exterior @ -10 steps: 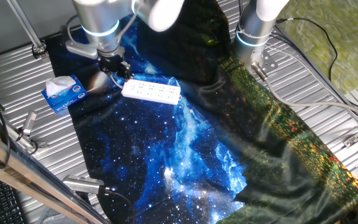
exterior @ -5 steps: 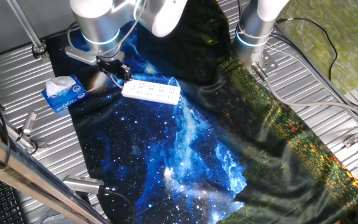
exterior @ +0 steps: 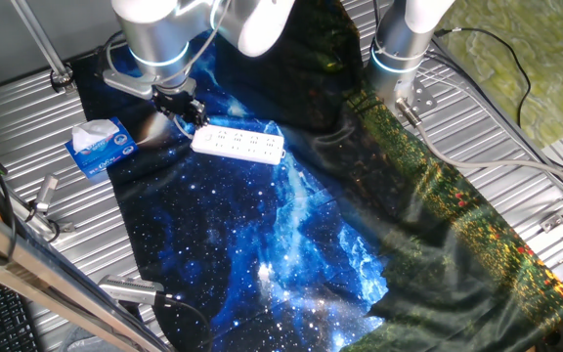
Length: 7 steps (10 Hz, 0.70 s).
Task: Turn off the power strip by pressing the button
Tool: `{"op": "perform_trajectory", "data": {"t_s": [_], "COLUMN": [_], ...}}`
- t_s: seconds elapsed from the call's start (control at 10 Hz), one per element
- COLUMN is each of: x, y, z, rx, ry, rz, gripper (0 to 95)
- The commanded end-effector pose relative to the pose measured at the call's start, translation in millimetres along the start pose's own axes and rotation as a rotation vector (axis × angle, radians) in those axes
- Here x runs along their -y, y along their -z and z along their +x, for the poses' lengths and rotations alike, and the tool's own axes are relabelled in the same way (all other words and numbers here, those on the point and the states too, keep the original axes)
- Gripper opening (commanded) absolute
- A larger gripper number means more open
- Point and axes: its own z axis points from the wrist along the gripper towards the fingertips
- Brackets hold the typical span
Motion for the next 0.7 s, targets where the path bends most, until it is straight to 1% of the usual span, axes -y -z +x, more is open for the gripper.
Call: {"op": "perform_trajectory", "data": {"t_s": [0.1,0.3,0.5,0.7], "x": [-1.3,-0.8,1.0,-3.7], "y": [-9.4,-21.2,-32.6,-42.9], "z": [3.3,6.8,7.7,12.8], "rx": [0.003,0.011,0.013,0.016], "ry": [0.001,0.006,0.011,0.013], "rz": [0.007,0.011,0.015,0.022], "gripper": [57.0,57.0,57.0,57.0]}}
